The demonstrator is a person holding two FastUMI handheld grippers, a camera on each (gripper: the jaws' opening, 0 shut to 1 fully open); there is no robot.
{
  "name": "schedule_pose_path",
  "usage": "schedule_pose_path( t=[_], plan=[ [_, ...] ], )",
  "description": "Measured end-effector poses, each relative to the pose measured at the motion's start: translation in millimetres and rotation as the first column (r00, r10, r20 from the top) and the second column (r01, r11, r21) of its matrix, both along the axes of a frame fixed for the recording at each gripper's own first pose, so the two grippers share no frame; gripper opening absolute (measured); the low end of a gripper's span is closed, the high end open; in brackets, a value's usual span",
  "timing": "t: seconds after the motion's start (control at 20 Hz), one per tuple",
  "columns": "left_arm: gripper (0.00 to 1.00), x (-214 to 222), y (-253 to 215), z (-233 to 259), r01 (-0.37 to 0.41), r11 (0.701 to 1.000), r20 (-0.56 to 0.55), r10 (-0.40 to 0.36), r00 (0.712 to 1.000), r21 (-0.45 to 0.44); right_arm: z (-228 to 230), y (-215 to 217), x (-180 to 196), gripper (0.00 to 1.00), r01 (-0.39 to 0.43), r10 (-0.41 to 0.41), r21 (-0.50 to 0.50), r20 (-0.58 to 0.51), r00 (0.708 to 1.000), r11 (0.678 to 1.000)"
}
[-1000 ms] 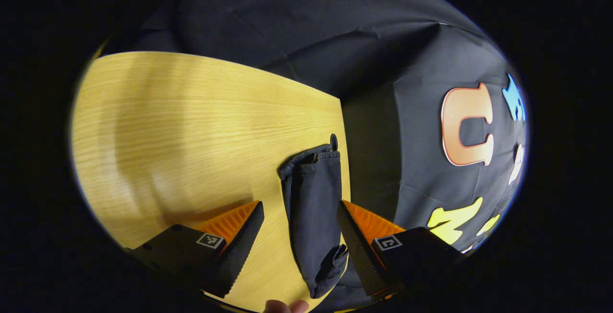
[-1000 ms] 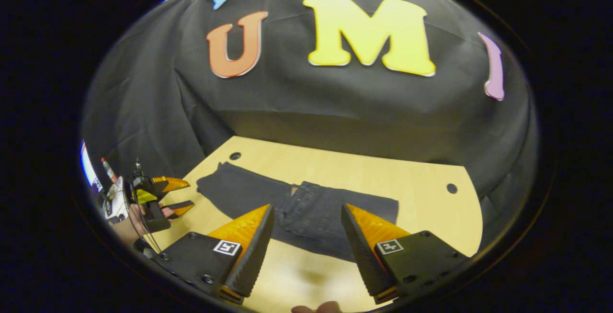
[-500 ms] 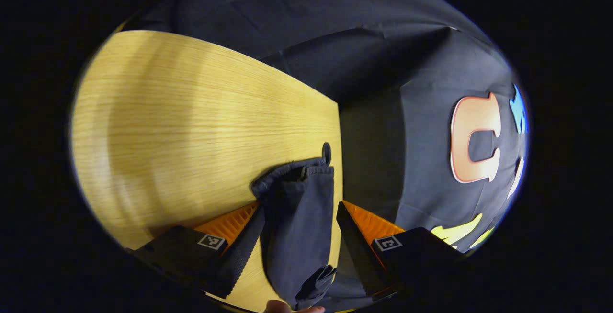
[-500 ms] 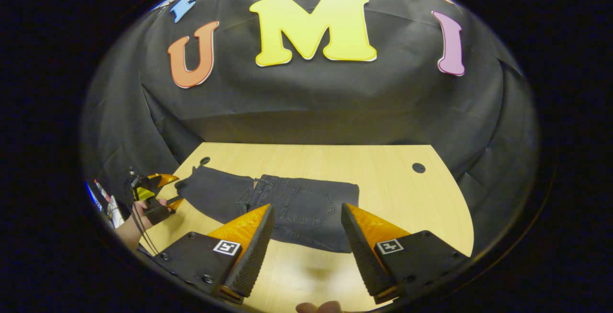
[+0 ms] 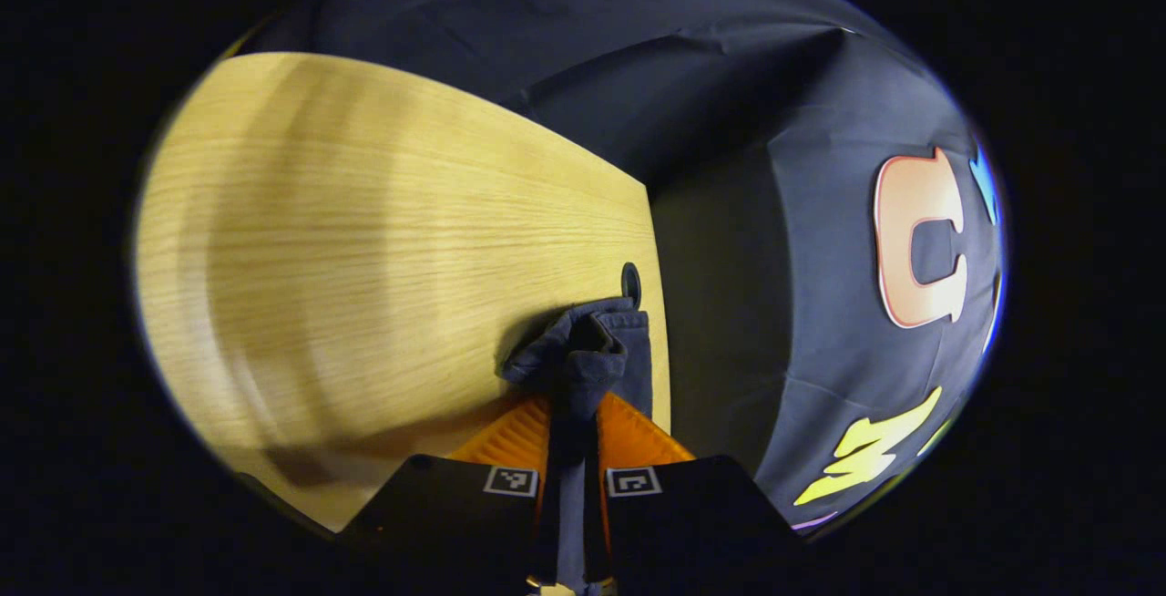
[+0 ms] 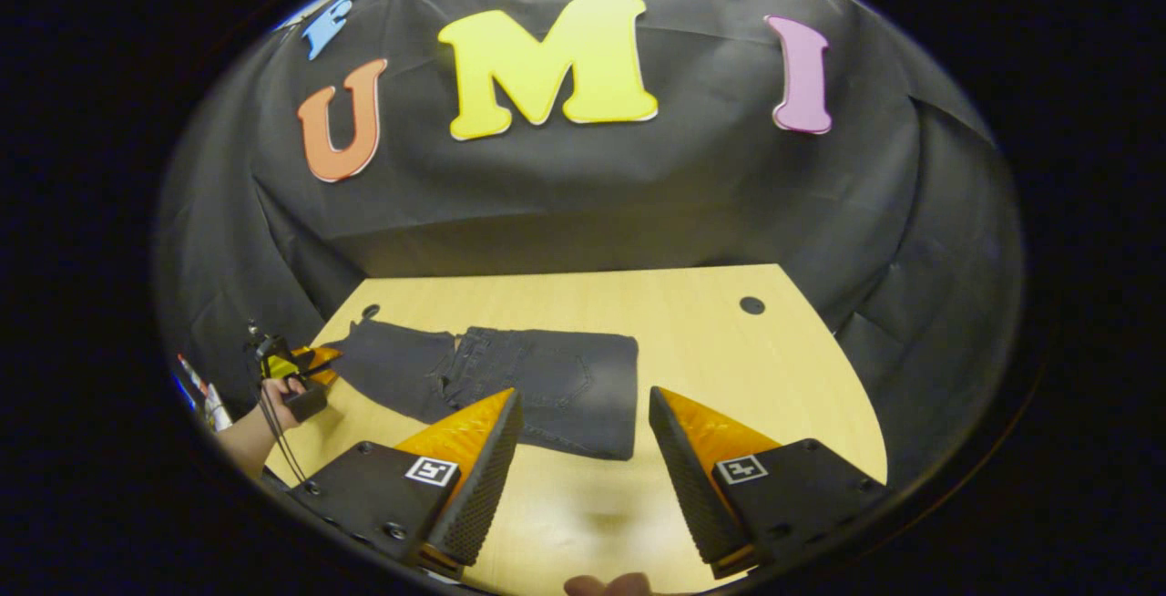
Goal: Grasp the waist and the cuffs of the jeans and fold them to make the two legs overlap; first hold the waist and fold one-third of the jeans toward the cuffs, then hold the cuffs and fold the remaining one-third in the same direction to finish folding.
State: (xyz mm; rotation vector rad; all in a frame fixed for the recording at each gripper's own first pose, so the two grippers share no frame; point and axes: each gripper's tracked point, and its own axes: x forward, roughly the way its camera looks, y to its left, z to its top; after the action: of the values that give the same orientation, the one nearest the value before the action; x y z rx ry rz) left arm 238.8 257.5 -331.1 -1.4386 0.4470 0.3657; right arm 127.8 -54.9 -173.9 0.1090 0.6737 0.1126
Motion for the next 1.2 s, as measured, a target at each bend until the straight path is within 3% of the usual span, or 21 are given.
schedule_pose_path(
  t=[0.1, 0.25, 0.45, 0.65, 0.75, 0.8, 0.9, 1.2],
  plan=[
    [0.11, -2, -4, 28, 0.011, 0.999, 0.029, -0.012, 1.000, 0.042, 10, -9, -9, 0.88, 0.022, -0.022, -0.001, 0.030, 0.999, 1.000],
    [0.11, -4, -21, 80, 0.065, 0.981, 0.067, -0.079, 0.995, 0.184, 25, -18, -25, 0.88, 0.041, -0.042, 0.022, 0.058, 0.997, 0.999],
    [0.11, 9, -73, 164, 0.129, 0.933, 0.143, -0.186, 0.972, 0.337, 41, -44, -51, 0.88, 0.079, -0.082, 0.031, 0.097, 0.992, 0.996],
    [0.11, 18, -163, 218, 0.207, 0.874, 0.163, -0.305, 0.938, 0.440, 57, -87, -81, 0.88, 0.149, -0.153, 0.037, 0.134, 0.979, 0.988],
    [0.11, 18, -213, 233, 0.261, 0.815, 0.154, -0.389, 0.908, 0.517, 60, -115, -100, 0.88, 0.201, -0.206, 0.050, 0.140, 0.968, 0.978],
    [0.11, 20, -236, 233, 0.288, 0.774, 0.138, -0.432, 0.891, 0.564, 60, -130, -107, 0.84, 0.232, -0.237, 0.053, 0.139, 0.961, 0.971],
    [0.11, 24, -286, 230, 0.332, 0.697, 0.104, -0.503, 0.858, 0.635, 57, -159, -122, 0.87, 0.296, -0.302, 0.063, 0.134, 0.944, 0.953],
    [0.11, 30, -404, 156, 0.477, 0.509, -0.058, -0.638, 0.768, 0.717, 29, -233, -173, 0.87, 0.438, -0.439, 0.032, 0.080, 0.895, 0.898]
  ],
)
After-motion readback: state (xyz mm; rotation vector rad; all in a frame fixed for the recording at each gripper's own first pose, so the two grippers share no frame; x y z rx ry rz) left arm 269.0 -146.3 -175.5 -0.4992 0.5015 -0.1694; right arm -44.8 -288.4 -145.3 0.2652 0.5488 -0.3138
